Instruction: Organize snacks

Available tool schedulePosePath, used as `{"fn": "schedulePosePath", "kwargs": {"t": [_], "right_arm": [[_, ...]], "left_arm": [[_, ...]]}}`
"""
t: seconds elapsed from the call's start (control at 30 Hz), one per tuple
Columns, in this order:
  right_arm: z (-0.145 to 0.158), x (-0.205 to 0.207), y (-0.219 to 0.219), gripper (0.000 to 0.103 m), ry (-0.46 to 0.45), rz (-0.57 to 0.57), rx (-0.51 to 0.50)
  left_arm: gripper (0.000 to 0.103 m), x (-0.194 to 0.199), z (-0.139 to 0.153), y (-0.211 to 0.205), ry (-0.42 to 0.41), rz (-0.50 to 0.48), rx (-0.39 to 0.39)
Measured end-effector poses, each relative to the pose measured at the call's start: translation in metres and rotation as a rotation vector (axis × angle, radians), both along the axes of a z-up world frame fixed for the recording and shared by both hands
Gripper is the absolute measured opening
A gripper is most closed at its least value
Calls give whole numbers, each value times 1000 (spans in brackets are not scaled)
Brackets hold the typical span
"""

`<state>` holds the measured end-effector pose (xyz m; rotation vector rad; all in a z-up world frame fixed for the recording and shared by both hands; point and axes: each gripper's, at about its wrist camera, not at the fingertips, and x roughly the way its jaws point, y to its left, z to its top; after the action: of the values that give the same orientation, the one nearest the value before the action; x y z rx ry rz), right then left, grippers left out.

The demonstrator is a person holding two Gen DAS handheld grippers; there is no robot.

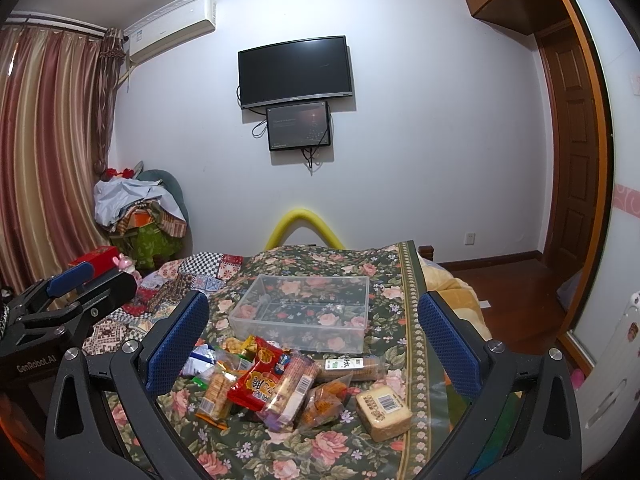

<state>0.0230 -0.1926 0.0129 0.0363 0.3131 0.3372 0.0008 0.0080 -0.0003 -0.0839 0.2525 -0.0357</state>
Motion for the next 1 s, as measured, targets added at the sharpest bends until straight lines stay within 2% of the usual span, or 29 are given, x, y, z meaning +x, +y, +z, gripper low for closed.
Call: {"fn": "schedulePosePath", "kwargs": {"t": [0.43, 0.6, 0.73, 1.0], "right_arm": [[-1, 0, 1, 103, 2, -2, 0], [-3, 4, 2, 103, 19, -3, 3], [-10, 11, 0, 103, 39, -9, -11], [-42, 37, -19, 103, 150, -51, -67]], "left_arm": [[103, 5, -1, 0, 4, -3, 7], [103, 13, -8, 0, 31, -15, 10], [103, 25, -20, 4, 77, -19, 18], [103, 65, -69, 22, 266, -21, 42]]}}
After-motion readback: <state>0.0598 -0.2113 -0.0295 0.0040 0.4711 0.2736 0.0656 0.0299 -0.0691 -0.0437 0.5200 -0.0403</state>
